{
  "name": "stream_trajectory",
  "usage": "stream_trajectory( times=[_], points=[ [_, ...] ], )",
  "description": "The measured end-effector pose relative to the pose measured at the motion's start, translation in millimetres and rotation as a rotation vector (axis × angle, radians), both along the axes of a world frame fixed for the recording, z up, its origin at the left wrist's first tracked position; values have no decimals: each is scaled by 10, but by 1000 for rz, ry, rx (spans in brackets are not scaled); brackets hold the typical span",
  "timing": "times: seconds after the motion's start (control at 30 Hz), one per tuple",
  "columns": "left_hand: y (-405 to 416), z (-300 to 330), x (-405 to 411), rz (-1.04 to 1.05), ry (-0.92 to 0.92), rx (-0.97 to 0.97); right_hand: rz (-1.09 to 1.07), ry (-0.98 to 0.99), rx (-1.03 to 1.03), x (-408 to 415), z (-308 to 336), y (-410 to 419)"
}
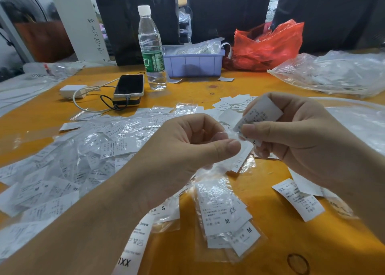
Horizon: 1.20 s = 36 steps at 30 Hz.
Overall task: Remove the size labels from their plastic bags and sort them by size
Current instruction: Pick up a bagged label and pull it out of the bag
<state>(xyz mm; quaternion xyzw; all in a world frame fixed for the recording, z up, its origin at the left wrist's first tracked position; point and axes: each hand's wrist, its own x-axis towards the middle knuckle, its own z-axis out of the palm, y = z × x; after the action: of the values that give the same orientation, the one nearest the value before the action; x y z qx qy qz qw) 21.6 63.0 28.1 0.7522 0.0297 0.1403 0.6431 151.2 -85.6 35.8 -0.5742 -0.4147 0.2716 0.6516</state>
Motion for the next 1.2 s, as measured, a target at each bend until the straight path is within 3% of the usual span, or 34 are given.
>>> stream_trajectory(
  times=[0.27,0.83,1.0,1.2],
  points=[
    [7,1,-2,-23,2,-9,123,-109,26,-38,13,-15],
    [25,-4,-6,-42,59,-28,118,-144,39,-15,4,-26],
    [18,-13,-10,-25,60,63,62,-215,18,-38,-37,-20],
    [19,3,-12,-2,64,21,117,-132,-46,30,-13,-18]
  ],
)
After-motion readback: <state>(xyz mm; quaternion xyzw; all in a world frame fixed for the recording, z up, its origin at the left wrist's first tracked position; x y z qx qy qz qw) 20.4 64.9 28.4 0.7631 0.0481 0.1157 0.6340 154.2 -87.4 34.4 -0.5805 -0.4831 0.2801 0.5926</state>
